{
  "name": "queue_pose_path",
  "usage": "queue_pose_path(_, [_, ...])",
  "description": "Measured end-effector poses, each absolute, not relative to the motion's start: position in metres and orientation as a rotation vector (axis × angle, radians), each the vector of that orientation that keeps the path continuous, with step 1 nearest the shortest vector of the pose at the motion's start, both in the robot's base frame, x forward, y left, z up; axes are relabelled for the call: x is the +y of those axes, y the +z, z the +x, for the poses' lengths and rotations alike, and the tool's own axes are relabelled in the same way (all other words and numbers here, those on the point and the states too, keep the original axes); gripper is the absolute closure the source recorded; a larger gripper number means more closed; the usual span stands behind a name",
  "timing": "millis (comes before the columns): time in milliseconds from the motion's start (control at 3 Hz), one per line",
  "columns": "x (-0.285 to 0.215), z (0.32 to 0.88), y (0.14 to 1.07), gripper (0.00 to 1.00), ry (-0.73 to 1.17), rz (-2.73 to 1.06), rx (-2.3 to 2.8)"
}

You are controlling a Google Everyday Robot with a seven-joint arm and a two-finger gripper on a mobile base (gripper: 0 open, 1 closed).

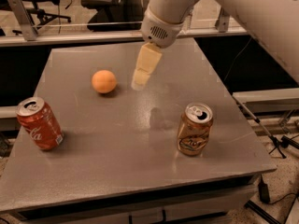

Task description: Pick orange

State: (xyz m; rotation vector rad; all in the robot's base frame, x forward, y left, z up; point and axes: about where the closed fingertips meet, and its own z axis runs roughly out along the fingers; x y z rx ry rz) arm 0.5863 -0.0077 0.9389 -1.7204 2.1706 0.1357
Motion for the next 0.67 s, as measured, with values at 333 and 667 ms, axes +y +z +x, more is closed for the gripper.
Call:
queue_pose_path(333, [0.029, 0.595, 0.929, 0.0, 0.153, -1.702, 2.157])
queue_pose_path(667, [0.07, 0.605, 0.914, 0.0, 0.183, -1.708, 2.137])
